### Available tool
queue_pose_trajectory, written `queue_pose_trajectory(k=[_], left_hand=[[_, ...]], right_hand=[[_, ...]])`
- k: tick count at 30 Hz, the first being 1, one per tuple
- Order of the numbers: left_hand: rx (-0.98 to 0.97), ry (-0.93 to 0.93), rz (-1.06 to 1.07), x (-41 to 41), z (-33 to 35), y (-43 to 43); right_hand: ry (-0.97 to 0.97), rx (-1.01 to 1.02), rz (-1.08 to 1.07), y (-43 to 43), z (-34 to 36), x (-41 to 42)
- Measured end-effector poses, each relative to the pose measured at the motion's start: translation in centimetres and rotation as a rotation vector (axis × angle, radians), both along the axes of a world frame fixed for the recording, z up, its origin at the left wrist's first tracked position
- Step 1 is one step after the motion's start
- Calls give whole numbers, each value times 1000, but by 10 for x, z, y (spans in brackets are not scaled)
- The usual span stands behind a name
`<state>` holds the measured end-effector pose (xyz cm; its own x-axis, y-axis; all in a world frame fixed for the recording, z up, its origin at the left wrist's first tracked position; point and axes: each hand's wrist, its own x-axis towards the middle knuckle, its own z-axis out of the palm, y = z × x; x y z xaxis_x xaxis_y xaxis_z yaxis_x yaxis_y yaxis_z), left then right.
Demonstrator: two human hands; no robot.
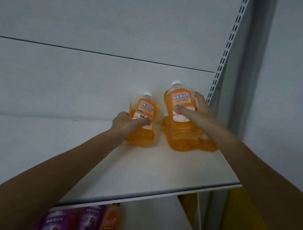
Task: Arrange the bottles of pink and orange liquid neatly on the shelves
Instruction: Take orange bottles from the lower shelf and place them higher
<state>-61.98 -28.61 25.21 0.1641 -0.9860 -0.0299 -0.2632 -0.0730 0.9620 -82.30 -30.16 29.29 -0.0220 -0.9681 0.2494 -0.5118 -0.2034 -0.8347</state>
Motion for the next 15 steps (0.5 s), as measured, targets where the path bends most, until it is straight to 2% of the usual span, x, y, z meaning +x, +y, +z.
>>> queue_pose_trajectory(k=[6, 10, 15], left_hand=[[93, -84, 107, -3, 2, 4], [190, -80, 93, -5, 2, 9], [52, 22, 92, -33, -9, 16]], right_hand=[[23, 105, 113, -22, 0, 14], [-63, 159, 206, -29, -1, 26], [-80, 143, 267, -29, 3, 42]])
